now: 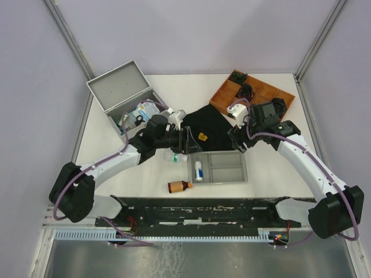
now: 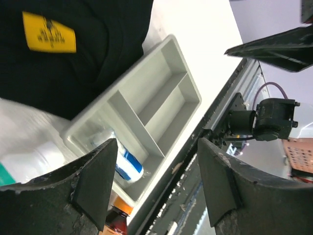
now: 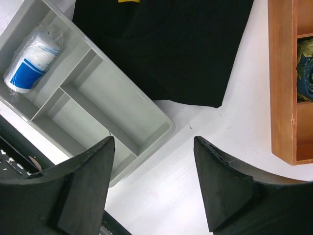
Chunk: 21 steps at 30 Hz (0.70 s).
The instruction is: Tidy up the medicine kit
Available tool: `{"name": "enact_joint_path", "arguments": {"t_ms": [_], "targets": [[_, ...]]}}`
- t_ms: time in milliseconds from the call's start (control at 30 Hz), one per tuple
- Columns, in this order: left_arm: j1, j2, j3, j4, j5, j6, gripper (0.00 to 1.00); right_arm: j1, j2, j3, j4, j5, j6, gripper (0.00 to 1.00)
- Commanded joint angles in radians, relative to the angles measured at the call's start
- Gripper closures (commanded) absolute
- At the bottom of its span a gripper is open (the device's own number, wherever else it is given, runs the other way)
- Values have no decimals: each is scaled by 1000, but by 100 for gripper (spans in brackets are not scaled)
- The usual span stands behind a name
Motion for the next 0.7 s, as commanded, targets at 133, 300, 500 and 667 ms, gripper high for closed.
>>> {"name": "enact_joint_path", "arguments": {"t_ms": [133,300,500,667], "targets": [[14,-117,108,-151,-84,489,24,-4,-53,-3,32,-31,-3,25],[14,-168,111,-252,-15,758,24,-5,-70,-5,38,-42,5,25],[-27,-210,68,-480,79,1102,24,-5,-69,-1,38,-24,10,24],[-146,-200,-24,-498,-39,1110,23,-4,-62,1,32,-20,7,24]]}}
